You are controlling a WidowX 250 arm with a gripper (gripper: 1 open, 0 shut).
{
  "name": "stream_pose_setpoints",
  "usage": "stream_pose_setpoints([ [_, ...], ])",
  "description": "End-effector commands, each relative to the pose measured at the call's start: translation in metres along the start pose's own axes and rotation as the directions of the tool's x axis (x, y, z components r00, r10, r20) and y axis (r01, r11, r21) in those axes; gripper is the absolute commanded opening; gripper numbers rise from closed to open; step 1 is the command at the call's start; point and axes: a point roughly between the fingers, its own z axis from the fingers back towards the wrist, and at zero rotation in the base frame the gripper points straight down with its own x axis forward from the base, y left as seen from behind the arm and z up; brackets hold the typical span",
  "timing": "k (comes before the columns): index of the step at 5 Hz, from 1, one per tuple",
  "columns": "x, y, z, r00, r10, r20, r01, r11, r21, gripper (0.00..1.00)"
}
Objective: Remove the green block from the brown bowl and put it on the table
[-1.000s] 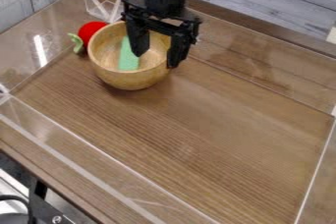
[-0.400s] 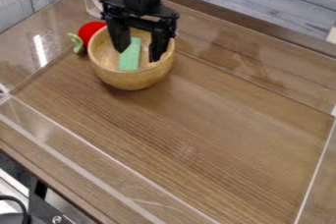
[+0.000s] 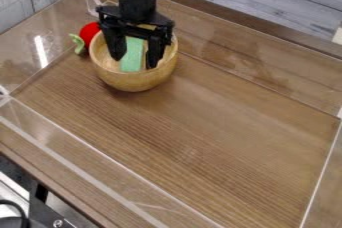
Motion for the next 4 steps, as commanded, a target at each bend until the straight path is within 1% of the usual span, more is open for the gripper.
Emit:
stream_pose_setpoints([
  [1,0.02,0.007,0.014,0.998,0.007,0.065,-0.008,1.0,0.008,1.0],
  [2,0.029,0.016,0.012,0.996,0.054,0.065,-0.055,0.998,0.005,1.0],
  [3,0.035,0.022,0.008,0.994,0.092,0.057,-0.092,0.996,0.002,1.0],
  [4,0.037,0.029,0.004,0.992,0.113,0.049,-0.113,0.994,-0.003,1.0],
])
